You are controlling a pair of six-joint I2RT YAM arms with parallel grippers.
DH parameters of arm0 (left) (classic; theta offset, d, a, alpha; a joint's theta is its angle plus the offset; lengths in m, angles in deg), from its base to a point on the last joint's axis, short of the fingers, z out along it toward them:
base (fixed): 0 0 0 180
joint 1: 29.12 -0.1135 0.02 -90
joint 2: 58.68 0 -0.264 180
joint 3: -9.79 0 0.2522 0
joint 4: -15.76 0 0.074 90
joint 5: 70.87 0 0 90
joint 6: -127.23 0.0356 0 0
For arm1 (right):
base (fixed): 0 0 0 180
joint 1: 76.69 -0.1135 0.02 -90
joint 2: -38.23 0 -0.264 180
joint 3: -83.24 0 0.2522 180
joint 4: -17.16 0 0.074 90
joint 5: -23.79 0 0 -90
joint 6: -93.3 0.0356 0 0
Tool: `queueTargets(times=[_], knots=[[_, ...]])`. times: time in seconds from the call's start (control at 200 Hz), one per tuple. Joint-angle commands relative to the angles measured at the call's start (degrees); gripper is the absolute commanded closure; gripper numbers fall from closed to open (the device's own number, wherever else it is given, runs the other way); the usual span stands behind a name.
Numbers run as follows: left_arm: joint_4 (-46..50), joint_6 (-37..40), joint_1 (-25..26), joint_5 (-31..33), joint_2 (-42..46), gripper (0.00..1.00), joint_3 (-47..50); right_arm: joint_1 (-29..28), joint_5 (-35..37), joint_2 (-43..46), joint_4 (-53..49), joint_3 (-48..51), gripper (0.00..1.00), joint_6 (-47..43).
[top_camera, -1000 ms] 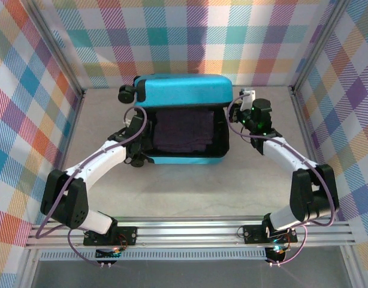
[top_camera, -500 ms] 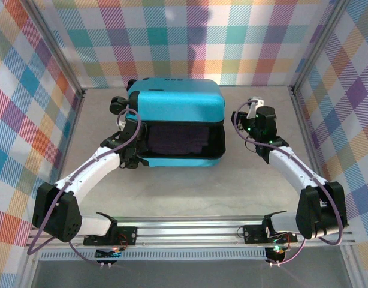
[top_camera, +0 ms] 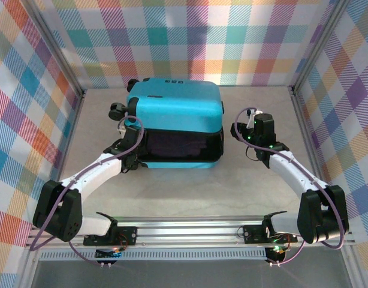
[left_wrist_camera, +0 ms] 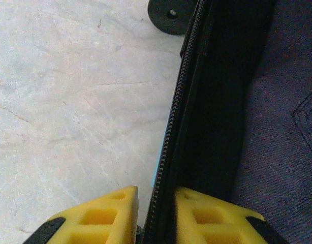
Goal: Pack the luggage
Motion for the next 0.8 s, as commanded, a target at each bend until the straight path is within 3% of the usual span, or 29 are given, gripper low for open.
queueTargets(times=[0.0, 0.31, 0.795], knots=[[-9.4, 1.8, -0.4, -0.8, 2.3, 0.74, 0.0, 0.2, -0.5, 0.1, -1.1, 0.2, 0.59, 0.7], [0.3, -0.2, -0.3, -3.7, 11.6, 0.56, 0.7, 0.2, -2.3, -3.0, -3.0, -2.4, 0.55, 1.4], [14.4, -2.7, 0.2, -5.8, 24.5, 0.55, 3.6, 0.2, -1.0, -7.2, -5.1, -5.6, 0.51, 2.5]])
